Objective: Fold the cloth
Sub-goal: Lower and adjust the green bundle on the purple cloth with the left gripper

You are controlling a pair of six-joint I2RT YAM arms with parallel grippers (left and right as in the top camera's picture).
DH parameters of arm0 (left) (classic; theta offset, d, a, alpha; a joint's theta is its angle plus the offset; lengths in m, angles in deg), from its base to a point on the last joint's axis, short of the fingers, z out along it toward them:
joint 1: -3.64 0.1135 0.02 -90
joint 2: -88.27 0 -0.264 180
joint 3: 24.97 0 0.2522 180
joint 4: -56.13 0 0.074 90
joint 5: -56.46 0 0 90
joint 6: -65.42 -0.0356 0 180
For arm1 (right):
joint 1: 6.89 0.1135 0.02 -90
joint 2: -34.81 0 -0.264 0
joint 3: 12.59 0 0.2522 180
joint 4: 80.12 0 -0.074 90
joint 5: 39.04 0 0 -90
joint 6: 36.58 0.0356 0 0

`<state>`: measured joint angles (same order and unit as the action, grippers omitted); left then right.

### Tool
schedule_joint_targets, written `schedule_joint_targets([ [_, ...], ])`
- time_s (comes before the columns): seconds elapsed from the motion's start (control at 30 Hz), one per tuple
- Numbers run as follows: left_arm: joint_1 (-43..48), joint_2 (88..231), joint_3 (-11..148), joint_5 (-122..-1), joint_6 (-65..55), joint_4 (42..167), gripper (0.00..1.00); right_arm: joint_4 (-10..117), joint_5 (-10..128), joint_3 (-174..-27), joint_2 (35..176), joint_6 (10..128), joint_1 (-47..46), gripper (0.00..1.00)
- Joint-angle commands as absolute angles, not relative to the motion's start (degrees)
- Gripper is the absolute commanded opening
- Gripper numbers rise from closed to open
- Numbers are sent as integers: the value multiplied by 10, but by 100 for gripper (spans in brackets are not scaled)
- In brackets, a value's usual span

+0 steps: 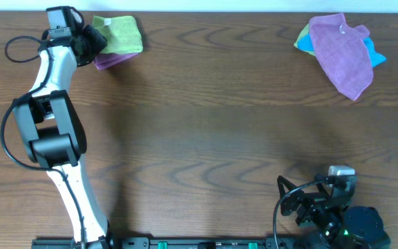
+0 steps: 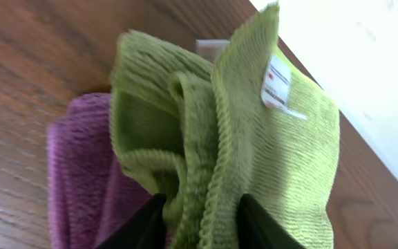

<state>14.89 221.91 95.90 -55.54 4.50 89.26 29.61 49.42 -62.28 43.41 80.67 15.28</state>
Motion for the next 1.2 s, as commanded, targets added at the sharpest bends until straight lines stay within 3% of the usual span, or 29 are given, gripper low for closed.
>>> schedule_joint_targets([
  [0.0, 161, 2219, 974, -548, 39, 898, 40, 295, 488, -621, 431, 817, 147, 99],
  [0.27, 175, 2219, 974, -552, 38, 904, 52, 295, 488, -621, 431, 817, 147, 99],
  [0.57, 193, 2203, 974, -589, 37, 906, 53, 295, 488, -621, 431, 817, 147, 99],
  [0.8, 208, 2149, 974, -591, 35, 908, 63, 295, 488, -621, 431, 817, 147, 99],
  [1.03, 206, 2114, 974, -625, 37, 904, 59, 295, 488, -621, 431, 817, 147, 99],
  [1.17, 185, 2114, 974, -647, 43, 894, 49, 295, 488, -621, 431, 817, 147, 99],
])
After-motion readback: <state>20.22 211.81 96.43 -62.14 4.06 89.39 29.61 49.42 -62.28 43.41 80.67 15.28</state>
